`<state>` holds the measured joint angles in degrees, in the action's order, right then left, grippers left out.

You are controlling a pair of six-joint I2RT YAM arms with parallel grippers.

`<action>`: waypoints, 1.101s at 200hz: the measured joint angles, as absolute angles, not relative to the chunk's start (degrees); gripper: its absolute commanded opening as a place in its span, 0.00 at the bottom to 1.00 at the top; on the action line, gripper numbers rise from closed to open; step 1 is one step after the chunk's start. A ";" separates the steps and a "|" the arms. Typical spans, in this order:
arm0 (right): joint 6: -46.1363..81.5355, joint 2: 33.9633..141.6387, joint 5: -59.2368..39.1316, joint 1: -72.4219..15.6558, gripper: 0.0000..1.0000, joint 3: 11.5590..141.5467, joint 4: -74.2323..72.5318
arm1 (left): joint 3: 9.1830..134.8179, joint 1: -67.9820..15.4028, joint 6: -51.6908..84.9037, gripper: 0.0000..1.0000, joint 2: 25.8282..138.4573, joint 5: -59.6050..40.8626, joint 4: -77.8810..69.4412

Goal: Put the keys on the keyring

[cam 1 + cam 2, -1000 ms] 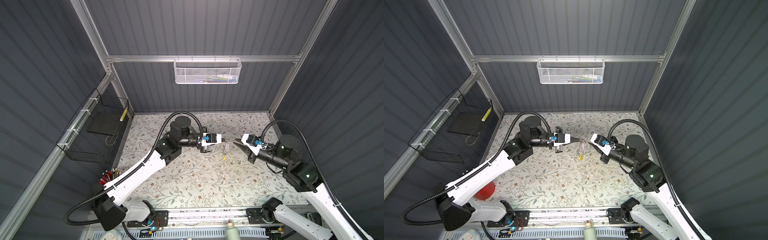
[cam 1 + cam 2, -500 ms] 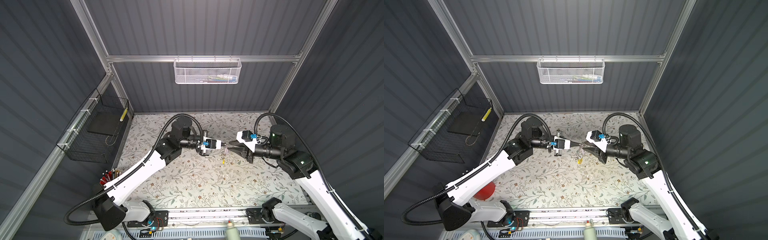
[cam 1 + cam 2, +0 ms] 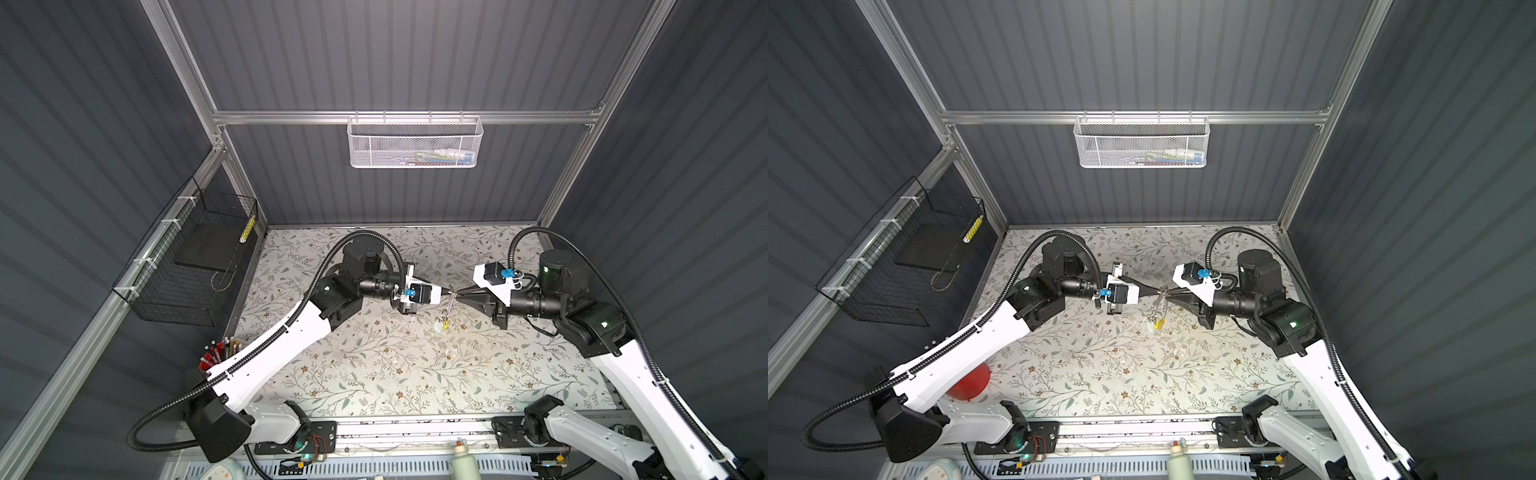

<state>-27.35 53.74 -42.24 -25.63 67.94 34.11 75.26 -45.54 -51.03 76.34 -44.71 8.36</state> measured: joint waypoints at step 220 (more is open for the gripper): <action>-20.56 54.41 -55.94 -18.68 0.00 66.00 31.38 | 75.26 -46.06 -55.35 0.00 75.33 -43.53 11.16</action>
